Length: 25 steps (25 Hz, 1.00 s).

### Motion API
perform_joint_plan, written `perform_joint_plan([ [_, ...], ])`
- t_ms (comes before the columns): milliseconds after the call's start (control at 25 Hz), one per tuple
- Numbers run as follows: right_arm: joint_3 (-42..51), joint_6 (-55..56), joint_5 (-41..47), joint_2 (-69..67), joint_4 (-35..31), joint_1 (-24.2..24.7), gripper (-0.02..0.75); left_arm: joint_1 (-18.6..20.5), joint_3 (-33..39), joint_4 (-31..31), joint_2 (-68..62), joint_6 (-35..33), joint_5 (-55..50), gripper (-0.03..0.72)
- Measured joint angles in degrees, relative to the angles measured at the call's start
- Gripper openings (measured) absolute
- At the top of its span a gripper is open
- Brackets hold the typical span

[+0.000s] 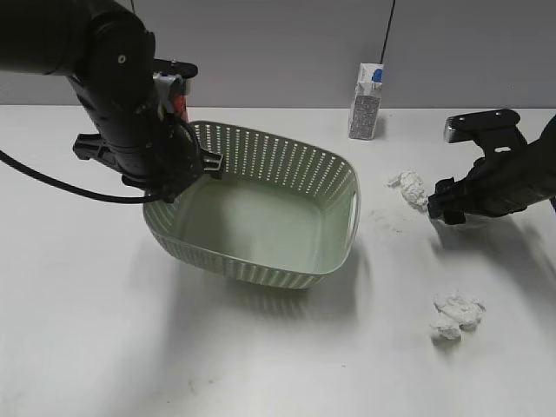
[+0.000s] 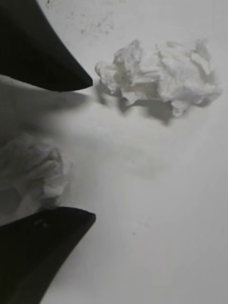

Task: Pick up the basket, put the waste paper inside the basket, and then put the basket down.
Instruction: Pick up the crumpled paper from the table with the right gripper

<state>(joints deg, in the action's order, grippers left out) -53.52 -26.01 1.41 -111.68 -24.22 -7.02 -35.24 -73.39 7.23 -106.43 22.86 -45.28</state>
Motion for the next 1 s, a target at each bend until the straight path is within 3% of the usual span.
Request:
perform_joint_plan([
  [160, 0.0, 0.7, 0.6, -1.6, 0.0, 0.0, 0.569, 0.0, 0.0, 0.1, 0.0, 0.0, -0.6, 0.0],
  [280, -0.1, 1.3, 1.2, -1.6, 0.0, 0.0, 0.516, 0.0, 0.0, 0.1, 0.0, 0.0, -0.7, 0.0],
  [400, -0.2, 2.3, 2.3, -1.6, 0.0, 0.0, 0.367, 0.0, 0.0, 0.1, 0.0, 0.0, -0.7, 0.0],
  [520, -0.4, 2.7, 3.7, -1.6, -0.1, 0.0, 0.123, 0.0, 0.0, 0.1, 0.0, 0.0, -0.7, 0.0],
  [600, -0.5, 2.8, 4.7, -1.6, -0.4, 0.0, 0.057, 0.0, 0.0, 0.1, 0.0, 0.0, -0.7, 0.0],
  [800, -0.4, 2.7, 12.0, 1.5, -1.7, -1.3, 0.037, 0.0, 0.0, 0.1, 0.0, 0.0, -0.7, 0.0],
  [1000, -0.3, 0.2, 16.2, 11.3, -3.0, -9.1, 0.035, 0.0, 0.0, 0.3, 0.0, 0.0, -0.7, 0.0],
])
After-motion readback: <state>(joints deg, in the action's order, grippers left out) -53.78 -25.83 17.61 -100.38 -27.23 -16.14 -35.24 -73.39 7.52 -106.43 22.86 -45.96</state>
